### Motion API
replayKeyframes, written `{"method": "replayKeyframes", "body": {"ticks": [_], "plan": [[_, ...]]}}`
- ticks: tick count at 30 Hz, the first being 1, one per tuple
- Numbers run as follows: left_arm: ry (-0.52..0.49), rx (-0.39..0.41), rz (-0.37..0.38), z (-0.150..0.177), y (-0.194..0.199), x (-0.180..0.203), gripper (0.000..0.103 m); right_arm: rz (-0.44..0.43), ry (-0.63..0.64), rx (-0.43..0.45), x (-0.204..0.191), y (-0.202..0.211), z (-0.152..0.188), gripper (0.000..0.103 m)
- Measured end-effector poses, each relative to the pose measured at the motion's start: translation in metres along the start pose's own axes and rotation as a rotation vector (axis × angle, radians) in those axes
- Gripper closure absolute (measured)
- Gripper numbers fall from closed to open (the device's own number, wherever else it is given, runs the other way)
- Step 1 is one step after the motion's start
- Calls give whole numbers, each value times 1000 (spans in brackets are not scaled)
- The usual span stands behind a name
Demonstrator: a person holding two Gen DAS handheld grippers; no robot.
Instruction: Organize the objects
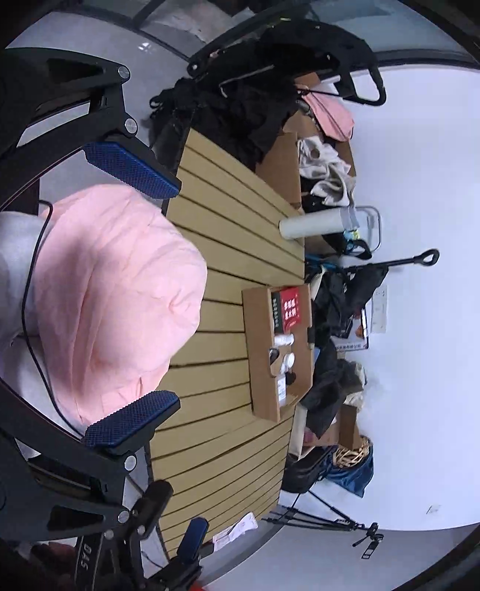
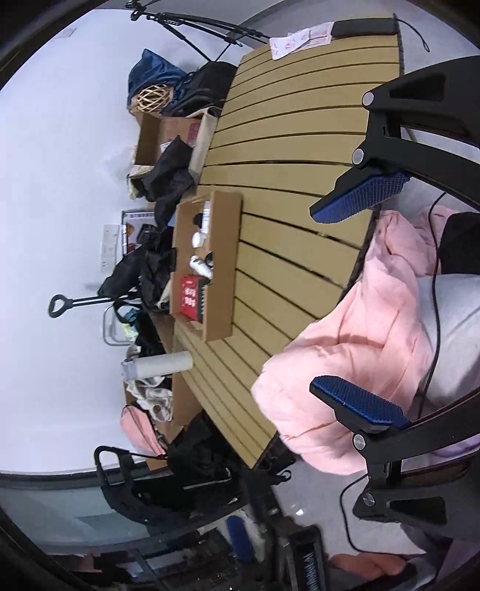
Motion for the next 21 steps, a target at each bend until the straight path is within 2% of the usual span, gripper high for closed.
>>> {"method": "replayKeyframes", "body": {"ticks": [6, 12, 21], "plan": [[28, 12, 2, -1, 5, -5, 0, 29, -14, 37, 1, 7, -5, 15], [19, 0, 11, -1, 3, 0, 0, 48, -59, 31, 16, 4, -7, 15], [6, -18, 13, 3, -3, 4, 0, 46, -66, 20, 18, 0, -6, 15]]}}
Point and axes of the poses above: each gripper's, at about its wrist camera, not at the fingertips, and y roughly against the way its jaws point, x to its right, z to its underside, the point moved 9 cm from there along -y, roughly the way its jaws point, and after that the axes turned 12 degrees about -y, right-handed, at the moved point
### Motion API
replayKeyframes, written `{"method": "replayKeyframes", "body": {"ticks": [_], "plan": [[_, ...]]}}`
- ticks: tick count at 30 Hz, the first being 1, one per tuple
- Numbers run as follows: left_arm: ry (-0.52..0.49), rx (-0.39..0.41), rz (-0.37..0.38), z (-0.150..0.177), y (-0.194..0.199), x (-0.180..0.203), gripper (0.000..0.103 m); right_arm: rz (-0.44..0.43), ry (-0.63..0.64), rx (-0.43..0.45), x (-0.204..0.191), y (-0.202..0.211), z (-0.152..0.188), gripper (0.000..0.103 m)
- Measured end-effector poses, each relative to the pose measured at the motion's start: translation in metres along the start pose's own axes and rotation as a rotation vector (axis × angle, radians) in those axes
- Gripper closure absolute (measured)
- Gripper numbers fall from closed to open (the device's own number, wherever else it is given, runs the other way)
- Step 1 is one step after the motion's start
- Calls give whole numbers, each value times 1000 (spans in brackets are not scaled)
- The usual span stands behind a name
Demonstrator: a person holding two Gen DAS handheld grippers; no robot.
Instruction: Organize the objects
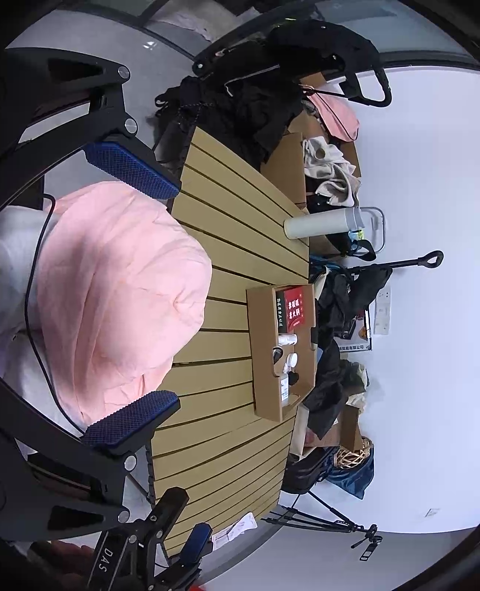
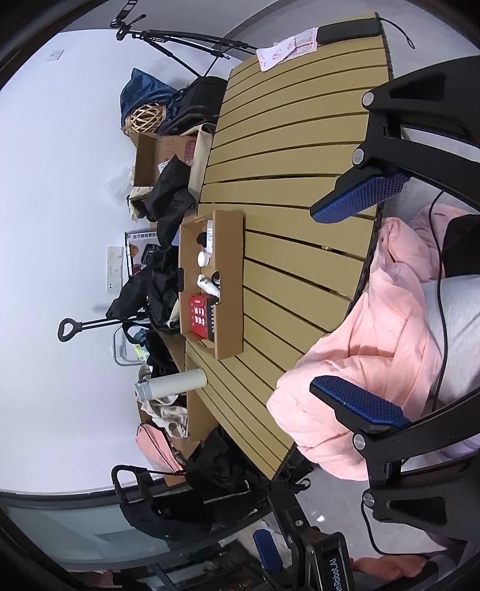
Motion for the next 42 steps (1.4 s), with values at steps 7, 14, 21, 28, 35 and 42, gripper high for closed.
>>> {"method": "replayKeyframes", "body": {"ticks": [7, 14, 21, 28, 35, 42], "plan": [[-1, -1, 3, 0, -1, -1, 0, 4, 0, 2, 0, 0, 1, 15], [-3, 26, 63, -3, 4, 6, 0, -2, -10, -2, 2, 0, 2, 15], [7, 24, 43, -3, 6, 1, 0, -3, -6, -1, 1, 0, 3, 15], [-9, 20, 40, -2, 5, 3, 0, -3, -5, -5, -1, -1, 4, 15], [-5, 28, 70, -4, 6, 6, 0, 0, -8, -7, 1, -2, 4, 15], [10, 11, 31, -1, 1, -3, 0, 1, -9, -7, 1, -2, 5, 15]]}}
Point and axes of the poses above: each gripper's, at about its wrist camera, not at the fingertips, and y roughly against the way its jaws point, x to its right, z to its underside, the point moved 9 cm from there along -y, roughly the way its jaws point, and after that the axes turned 12 degrees about -y, right-handed, at the moved point
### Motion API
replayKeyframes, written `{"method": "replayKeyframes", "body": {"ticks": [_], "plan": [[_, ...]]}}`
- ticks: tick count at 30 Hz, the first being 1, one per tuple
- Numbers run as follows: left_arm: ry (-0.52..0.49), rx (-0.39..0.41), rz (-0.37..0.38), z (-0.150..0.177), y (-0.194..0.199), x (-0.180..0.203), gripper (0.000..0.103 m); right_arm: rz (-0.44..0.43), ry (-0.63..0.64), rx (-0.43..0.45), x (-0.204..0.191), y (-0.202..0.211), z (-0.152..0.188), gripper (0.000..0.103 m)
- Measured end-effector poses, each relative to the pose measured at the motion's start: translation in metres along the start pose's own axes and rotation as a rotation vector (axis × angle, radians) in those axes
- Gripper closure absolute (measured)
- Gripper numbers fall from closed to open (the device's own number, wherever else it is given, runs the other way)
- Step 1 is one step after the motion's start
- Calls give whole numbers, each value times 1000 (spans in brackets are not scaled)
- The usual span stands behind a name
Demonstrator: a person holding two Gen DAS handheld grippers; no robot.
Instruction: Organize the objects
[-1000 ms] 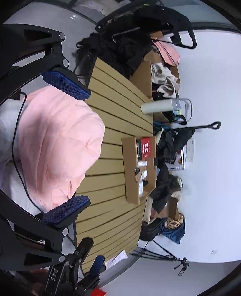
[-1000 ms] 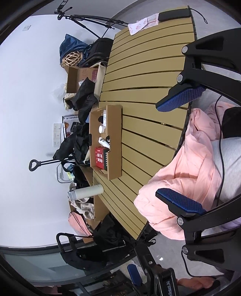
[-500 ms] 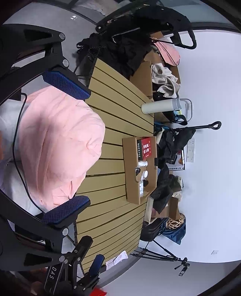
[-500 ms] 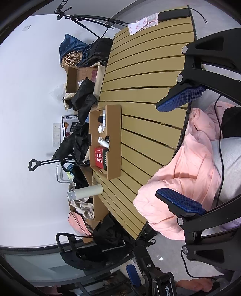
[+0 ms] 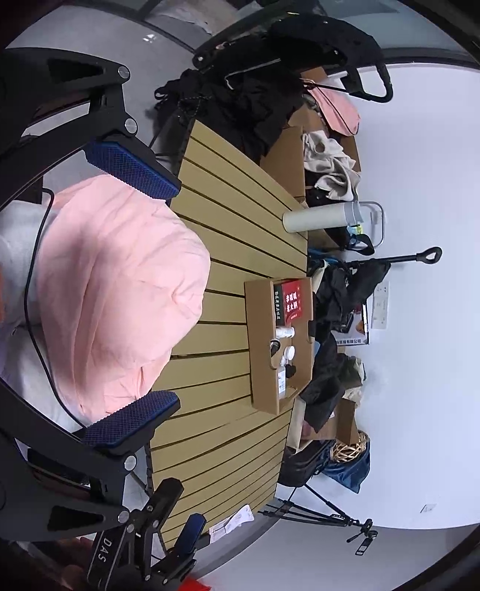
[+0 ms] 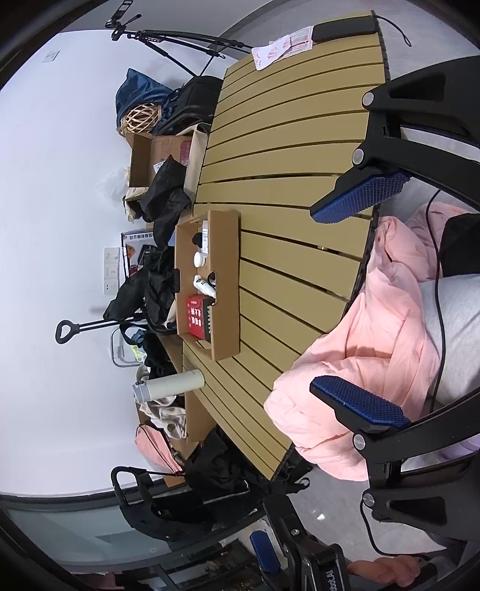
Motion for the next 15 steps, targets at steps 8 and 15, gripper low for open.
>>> {"method": "replayKeyframes", "body": {"ticks": [8, 15], "plan": [[-8, -7, -32, 1, -2, -3, 0, 6, -2, -13, 1, -2, 2, 15], [-3, -34, -33, 7, -11, -2, 0, 14, -1, -31, 1, -8, 6, 15]]}}
Point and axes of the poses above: each gripper's, at about its wrist camera, not at the fingertips, and y roughly against the way its jaws point, x to its right, z to its underside, the point moved 9 cm from there along -y, roughly the way its jaws point, and after that the axes turned 12 degrees about -y, right-handed, at the moved point
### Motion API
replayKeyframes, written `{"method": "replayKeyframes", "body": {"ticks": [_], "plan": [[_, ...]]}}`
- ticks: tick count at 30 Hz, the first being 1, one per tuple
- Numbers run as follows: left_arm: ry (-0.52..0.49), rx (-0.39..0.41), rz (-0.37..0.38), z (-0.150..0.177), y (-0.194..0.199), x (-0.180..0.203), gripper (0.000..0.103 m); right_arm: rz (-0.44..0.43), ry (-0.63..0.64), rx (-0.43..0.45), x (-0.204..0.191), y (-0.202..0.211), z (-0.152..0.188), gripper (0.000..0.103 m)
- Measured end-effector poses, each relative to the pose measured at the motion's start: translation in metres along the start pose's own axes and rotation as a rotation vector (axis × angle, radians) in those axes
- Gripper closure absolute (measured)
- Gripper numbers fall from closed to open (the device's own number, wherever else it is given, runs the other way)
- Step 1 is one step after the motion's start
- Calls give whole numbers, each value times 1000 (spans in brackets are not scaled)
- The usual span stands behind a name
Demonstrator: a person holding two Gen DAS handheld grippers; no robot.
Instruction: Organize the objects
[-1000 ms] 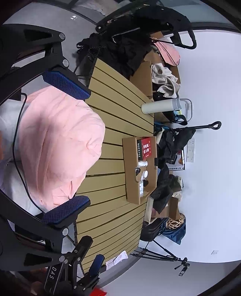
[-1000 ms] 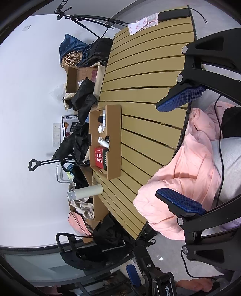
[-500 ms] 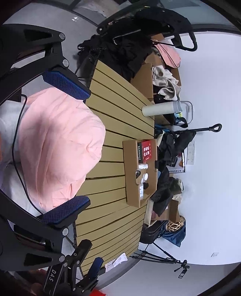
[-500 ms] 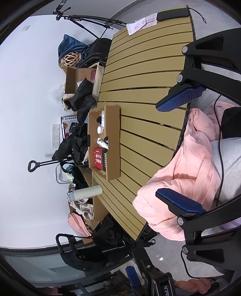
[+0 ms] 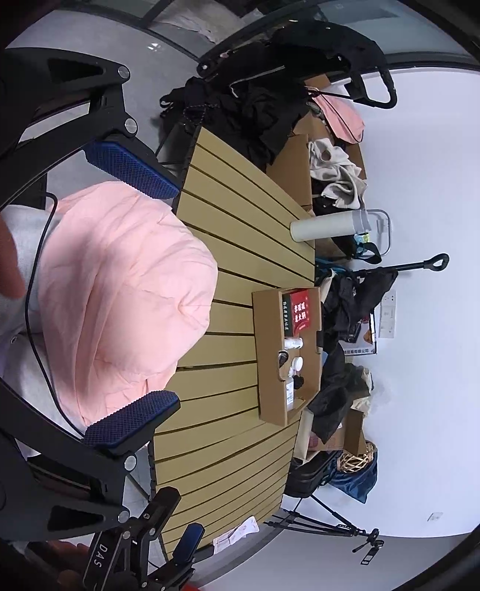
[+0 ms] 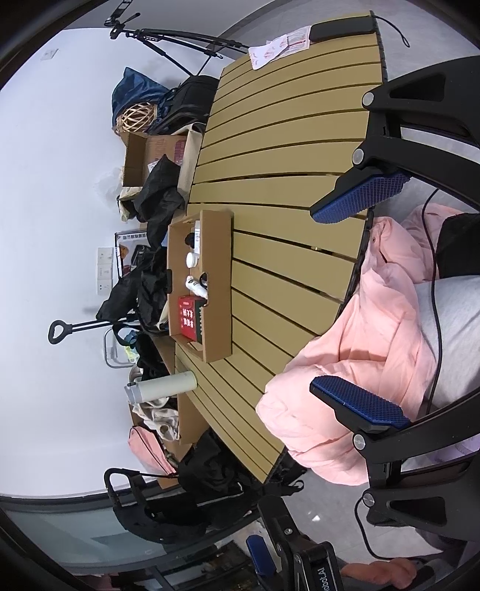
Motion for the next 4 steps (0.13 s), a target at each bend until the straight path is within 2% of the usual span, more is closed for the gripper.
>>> {"method": "replayKeyframes", "body": {"ticks": [4], "plan": [[10, -20, 39, 4, -13, 3, 0, 4, -12, -23, 6, -9, 3, 15]]}}
Point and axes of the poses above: each gripper's, at about its wrist camera, not at the fingertips, and y roughly against the way its jaws point, x to its right, z to its underside, the point moved 9 cm from there along -y, roughly the way its jaws point, and after that the axes turned 12 degrees about -y, right-handed, at the moved point
